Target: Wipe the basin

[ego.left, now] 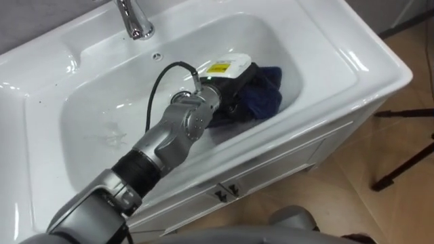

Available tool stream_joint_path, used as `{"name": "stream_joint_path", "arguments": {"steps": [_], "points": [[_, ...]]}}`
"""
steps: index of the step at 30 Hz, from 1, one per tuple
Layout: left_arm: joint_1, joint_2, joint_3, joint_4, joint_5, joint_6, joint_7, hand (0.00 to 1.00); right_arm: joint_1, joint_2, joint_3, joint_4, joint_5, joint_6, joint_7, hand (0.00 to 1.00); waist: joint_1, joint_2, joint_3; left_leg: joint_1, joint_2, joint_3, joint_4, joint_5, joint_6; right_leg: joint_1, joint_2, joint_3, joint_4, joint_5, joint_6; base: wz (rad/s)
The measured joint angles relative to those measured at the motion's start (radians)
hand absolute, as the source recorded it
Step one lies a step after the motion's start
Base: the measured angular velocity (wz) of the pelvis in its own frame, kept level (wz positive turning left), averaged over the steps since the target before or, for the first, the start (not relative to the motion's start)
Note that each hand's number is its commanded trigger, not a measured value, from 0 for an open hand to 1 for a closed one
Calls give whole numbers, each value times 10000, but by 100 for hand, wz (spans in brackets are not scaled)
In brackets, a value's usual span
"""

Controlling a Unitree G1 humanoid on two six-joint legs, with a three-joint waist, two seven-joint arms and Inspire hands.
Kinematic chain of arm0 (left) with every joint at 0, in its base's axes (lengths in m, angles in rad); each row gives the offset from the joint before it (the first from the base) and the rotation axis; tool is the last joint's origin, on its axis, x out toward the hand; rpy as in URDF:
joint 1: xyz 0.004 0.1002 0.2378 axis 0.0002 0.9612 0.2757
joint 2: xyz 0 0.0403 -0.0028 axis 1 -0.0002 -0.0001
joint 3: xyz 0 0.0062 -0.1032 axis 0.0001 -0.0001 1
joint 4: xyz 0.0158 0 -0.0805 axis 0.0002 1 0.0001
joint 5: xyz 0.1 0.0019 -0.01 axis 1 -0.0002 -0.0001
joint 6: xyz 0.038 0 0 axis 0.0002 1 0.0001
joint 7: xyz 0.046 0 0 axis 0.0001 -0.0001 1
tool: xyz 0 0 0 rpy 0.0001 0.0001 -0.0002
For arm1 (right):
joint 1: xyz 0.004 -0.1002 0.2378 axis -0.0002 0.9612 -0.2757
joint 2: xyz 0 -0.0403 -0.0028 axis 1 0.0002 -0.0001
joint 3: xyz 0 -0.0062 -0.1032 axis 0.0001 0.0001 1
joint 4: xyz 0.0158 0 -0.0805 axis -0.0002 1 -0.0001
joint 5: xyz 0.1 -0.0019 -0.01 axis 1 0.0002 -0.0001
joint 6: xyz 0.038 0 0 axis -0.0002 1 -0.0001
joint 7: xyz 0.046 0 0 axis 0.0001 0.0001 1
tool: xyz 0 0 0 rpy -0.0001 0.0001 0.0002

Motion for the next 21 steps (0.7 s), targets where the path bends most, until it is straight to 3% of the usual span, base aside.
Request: {"name": "stream_joint_path", "arguments": {"steps": [7, 12, 14, 18, 21], "points": [[-80, 0, 700, 1794, 1548, -51, 473, 100, 11, -36, -421, -92, -27, -3, -75, 0, 152, -134, -60, 64, 40, 199, -41, 1, 0, -141, 35, 223, 164, 2, -3, -10], [-166, 402, 1164, 3242, 2346, -1, 885, 100, 143, -75, -778, -41, -28, 6, -209, 0, 238, -409, -251, 47, 84, 257, 31, 4, 6, -124, 72, 329, 128, 53, -11, -3], [-127, 619, 1222, 3727, 2463, 38, 1137, 100, 143, -91, -781, -57, -24, 59, -277, 0, 333, -413, -256, 85, 111, 419, 17, 4, 6, -116, 98, 478, 128, 88, -6, -21], [139, 720, 2338, 4521, 2514, 47, 1732, 100, 159, -3, -981, -28, -399, 222, -298, 0, 556, -392, -262, 160, 163, 519, 18, 5, 5, -123, 164, 636, 139, 126, -27, -13], [134, 917, 2765, 5019, 2516, 46, 1957, 100, 197, -34, -1176, -90, -367, 324, -476, 0, 764, -309, -275, 169, 185, 528, 22, 7, 2, -139, 180, 639, 96, 125, -29, 0]]}}
